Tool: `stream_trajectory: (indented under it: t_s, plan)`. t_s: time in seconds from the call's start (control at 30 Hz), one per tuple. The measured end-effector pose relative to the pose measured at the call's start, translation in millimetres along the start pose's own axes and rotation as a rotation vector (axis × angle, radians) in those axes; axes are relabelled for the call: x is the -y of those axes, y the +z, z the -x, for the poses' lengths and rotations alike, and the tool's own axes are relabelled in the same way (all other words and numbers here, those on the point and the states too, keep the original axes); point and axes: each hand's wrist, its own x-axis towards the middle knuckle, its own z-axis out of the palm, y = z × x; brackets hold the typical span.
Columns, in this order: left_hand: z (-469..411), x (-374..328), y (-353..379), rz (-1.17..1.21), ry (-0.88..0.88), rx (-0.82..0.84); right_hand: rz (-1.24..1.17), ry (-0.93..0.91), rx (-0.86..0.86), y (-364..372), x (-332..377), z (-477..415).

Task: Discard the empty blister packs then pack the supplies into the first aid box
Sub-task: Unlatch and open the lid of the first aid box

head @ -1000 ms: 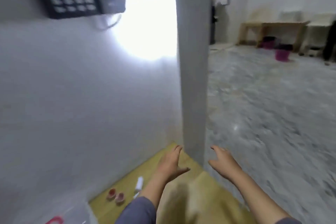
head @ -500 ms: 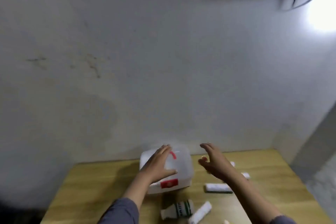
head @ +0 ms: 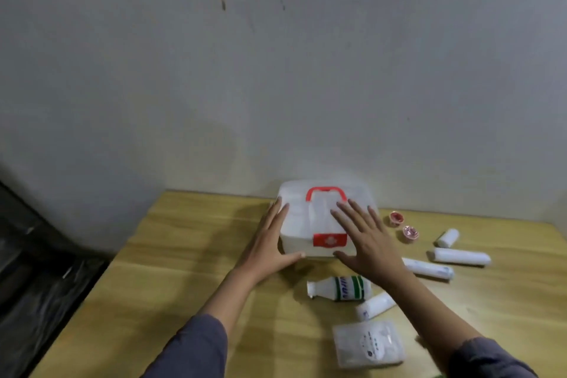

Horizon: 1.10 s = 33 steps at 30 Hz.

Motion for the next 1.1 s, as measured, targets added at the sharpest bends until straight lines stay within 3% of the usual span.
stream_trajectory:
  t_s: [0.2, 0.3, 0.43, 0.7, 0.83, 1.1]
  plan:
    - [-16.0, 21.0, 26.4, 0.07, 0.1, -0.21, -0.011, -0.109, -0.403, 24.6, -8.2, -3.0]
    - [-19.3, 26.7, 34.8, 0.106, 0.158, -0.303, -0.045, -0.21, -0.504, 32.0, -14.6, -2.3]
    - [-24.6, 32.8, 38.7, 0.088, 0.215, -0.359, -0.13, -0.312, -0.508, 32.5, -13.2, 2.4]
    - [-22.6, 28.6, 37.5, 0.121, 0.18, -0.279, -0.179, -0.219, -0.365, 17.9, -8.8, 3.9]
    - [-18.7, 20.6, 43.7, 0.254, 0.106, -0.274, -0.375, -0.146, -0.372, 9.5, -7.1, -1.5]
    - [-23.3, 9.4, 51.6, 0.544, -0.015, -0.358, -0.529, -0.11, -0.424, -20.7, -8.8, -24.2]
